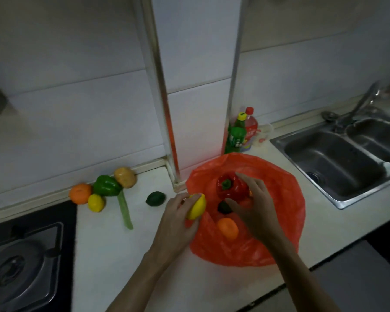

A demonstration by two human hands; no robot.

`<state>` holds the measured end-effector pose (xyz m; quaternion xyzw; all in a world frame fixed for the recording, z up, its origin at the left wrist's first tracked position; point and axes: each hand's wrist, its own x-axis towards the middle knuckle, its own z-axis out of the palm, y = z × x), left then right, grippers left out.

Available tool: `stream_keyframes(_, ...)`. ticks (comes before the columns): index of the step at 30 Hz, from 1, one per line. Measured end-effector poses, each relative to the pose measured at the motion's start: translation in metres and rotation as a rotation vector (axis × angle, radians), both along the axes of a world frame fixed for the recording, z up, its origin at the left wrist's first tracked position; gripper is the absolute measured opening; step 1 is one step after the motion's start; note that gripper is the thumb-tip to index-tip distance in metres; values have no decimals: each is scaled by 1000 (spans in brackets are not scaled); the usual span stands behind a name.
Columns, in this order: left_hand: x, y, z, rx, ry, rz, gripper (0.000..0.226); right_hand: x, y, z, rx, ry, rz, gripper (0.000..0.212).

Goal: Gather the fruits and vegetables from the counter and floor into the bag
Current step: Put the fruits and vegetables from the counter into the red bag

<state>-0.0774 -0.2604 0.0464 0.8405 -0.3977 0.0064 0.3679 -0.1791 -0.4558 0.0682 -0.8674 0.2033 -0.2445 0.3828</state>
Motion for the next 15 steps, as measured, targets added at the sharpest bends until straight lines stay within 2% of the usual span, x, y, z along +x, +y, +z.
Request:
stream_keyframes(8,-5,-59,-23,82,66,-80,49,-18,-41,-52,106,99,-21,69)
stream_keyframes(15,8,-91,-42,159,142,-34,49,-11,-54,-91,146,170,37,64)
